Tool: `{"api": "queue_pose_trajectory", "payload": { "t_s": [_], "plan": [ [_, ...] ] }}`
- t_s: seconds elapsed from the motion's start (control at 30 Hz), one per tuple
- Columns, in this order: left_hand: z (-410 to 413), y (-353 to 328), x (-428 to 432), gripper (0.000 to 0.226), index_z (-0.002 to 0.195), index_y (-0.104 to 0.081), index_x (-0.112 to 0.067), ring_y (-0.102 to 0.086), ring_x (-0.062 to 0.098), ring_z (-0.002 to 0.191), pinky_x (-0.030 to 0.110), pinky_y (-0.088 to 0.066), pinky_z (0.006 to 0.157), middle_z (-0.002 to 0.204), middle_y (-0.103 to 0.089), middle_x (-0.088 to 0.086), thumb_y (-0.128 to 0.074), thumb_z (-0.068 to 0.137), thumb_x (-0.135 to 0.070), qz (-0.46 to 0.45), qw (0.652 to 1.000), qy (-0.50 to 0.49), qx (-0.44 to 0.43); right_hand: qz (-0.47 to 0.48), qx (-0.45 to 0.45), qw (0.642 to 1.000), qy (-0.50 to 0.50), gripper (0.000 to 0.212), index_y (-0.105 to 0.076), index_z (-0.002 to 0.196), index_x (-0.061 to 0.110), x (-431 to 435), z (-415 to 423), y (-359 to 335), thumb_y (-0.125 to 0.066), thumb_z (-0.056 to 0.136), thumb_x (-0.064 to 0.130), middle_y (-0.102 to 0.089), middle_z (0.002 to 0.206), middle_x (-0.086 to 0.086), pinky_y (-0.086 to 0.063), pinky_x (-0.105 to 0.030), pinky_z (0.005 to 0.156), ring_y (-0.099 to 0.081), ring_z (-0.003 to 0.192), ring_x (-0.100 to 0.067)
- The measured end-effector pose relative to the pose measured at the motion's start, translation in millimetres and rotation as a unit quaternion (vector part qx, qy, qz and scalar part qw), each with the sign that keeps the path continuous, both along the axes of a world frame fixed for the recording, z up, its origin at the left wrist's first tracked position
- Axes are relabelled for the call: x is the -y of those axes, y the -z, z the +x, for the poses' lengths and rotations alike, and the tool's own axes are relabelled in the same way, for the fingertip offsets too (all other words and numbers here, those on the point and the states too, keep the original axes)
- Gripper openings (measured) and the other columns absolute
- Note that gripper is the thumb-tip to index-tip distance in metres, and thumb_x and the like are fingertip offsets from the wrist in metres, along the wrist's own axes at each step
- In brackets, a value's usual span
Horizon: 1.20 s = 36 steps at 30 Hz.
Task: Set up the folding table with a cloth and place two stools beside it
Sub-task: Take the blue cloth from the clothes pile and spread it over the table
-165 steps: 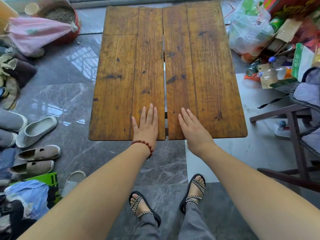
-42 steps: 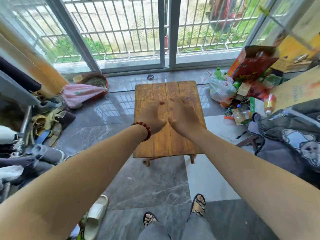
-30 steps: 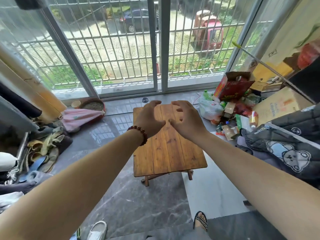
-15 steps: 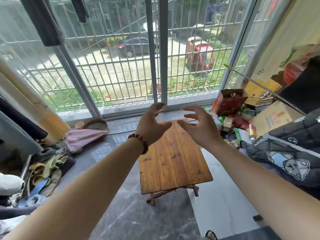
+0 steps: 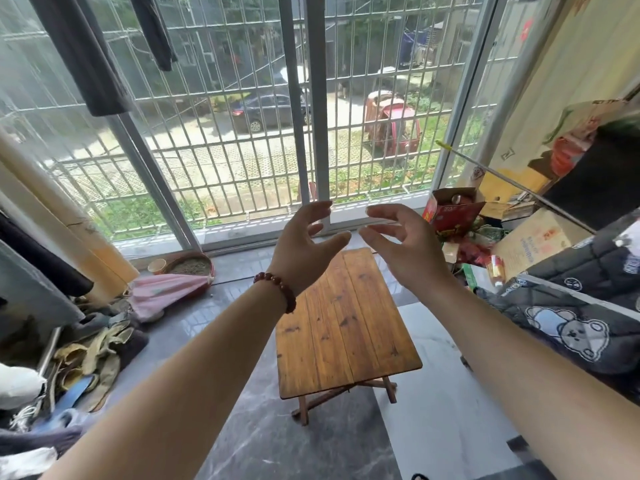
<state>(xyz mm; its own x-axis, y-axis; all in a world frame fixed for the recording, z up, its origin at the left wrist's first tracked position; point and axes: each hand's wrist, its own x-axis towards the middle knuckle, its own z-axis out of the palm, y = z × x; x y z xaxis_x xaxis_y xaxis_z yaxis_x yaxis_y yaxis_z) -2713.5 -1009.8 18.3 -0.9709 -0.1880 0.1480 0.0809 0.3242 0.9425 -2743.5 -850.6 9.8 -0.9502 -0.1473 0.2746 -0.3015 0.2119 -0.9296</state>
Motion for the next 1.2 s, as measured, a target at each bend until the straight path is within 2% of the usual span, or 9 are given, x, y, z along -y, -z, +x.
{"api": "queue_pose_trajectory", "payload": {
  "t_s": [0.17,0.27,0.4,0.53,0.6,0.7,0.77,0.93,1.2],
  "plan": [
    [-1,-5,-25,0.051,0.124,-0.049,-0.029,-0.052,0.012,0.118,0.034,-0.047,0.096,0.123,-0.055,-0.01,-0.072,0.079,-0.024,0.007,1.0,-0.013,-0.013,-0.016,0.001,1.0,-0.006,0.026,-0.062,0.108,0.022,-21,-4,-5,-0.069,0.083,0.025,-0.064,0.11,0.014,-0.048,-0.014,0.074,-0.061,0.09,0.011],
    [-7,-11,-43,0.05,0.125,-0.05,-0.028,-0.052,0.013,0.117,0.039,-0.049,0.094,0.124,-0.056,-0.007,-0.071,0.08,-0.024,0.015,1.0,-0.014,-0.013,-0.016,-0.003,1.0,-0.012,0.027,-0.062,0.109,0.022,-36,-12,-10,-0.069,0.084,0.026,-0.063,0.11,0.015,-0.049,-0.014,0.074,-0.06,0.09,0.012],
    [-20,-17,-72,0.048,0.123,-0.051,-0.028,-0.054,0.014,0.116,0.04,-0.049,0.095,0.123,-0.058,-0.006,-0.071,0.08,-0.024,0.024,0.999,-0.025,-0.026,-0.023,-0.007,0.999,-0.023,0.026,-0.063,0.108,0.022,-66,-27,-14,-0.069,0.083,0.027,-0.064,0.107,0.017,-0.047,-0.004,0.067,-0.06,0.088,0.013],
    [-35,-19,-106,0.048,0.125,-0.051,-0.023,-0.056,0.015,0.115,0.04,-0.05,0.094,0.123,-0.059,-0.004,-0.07,0.081,-0.022,0.043,0.998,-0.043,-0.028,-0.039,0.002,0.999,-0.036,0.024,-0.063,0.105,0.019,-95,-47,-17,-0.07,0.083,0.022,-0.066,0.106,0.01,-0.053,-0.018,0.076,-0.065,0.089,0.001],
    [-45,-21,-120,0.048,0.126,-0.051,-0.02,-0.056,0.015,0.114,0.035,-0.049,0.095,0.123,-0.059,-0.002,-0.07,0.081,-0.019,0.049,0.997,-0.057,-0.032,-0.037,0.0,0.998,-0.045,0.023,-0.063,0.104,0.02,-107,-57,-20,-0.07,0.083,0.022,-0.066,0.106,0.009,-0.054,-0.019,0.076,-0.065,0.09,-0.001],
    [-56,-25,-137,0.05,0.127,-0.051,-0.019,-0.057,0.014,0.113,0.026,-0.049,0.089,0.123,-0.06,-0.001,-0.07,0.081,-0.02,0.059,0.994,-0.082,-0.037,-0.048,0.001,0.997,-0.059,0.022,-0.064,0.103,0.02,-120,-71,-25,-0.07,0.083,0.022,-0.067,0.104,0.009,-0.053,-0.016,0.071,-0.065,0.088,-0.001],
    [-59,-25,-146,0.051,0.128,-0.051,-0.019,-0.057,0.012,0.112,0.02,-0.048,0.085,0.123,-0.06,-0.002,-0.071,0.081,-0.023,0.068,0.992,-0.1,-0.036,-0.056,0.01,0.996,-0.072,0.022,-0.064,0.103,0.02,-128,-78,-24,-0.07,0.082,0.022,-0.067,0.104,0.01,-0.054,-0.02,0.075,-0.066,0.088,-0.003],
    [-57,-19,-162,0.049,0.125,-0.052,-0.021,-0.058,0.01,0.111,0.022,-0.048,0.087,0.121,-0.061,-0.005,-0.071,0.08,-0.023,0.063,0.987,-0.141,-0.034,-0.065,0.034,0.991,-0.11,0.023,-0.065,0.103,0.021,-143,-87,-17,-0.071,0.082,0.025,-0.068,0.105,0.011,-0.055,-0.031,0.084,-0.066,0.092,-0.007],
    [-39,-16,-170,0.04,0.119,-0.054,-0.024,-0.058,0.011,0.11,0.024,-0.048,0.089,0.12,-0.061,-0.005,-0.069,0.082,-0.023,0.053,0.978,-0.197,-0.032,-0.055,0.021,0.982,-0.182,0.02,-0.065,0.101,0.023,-136,-89,-19,-0.07,0.082,0.024,-0.067,0.102,0.014,-0.056,-0.022,0.077,-0.067,0.086,-0.001]
  ]
}}
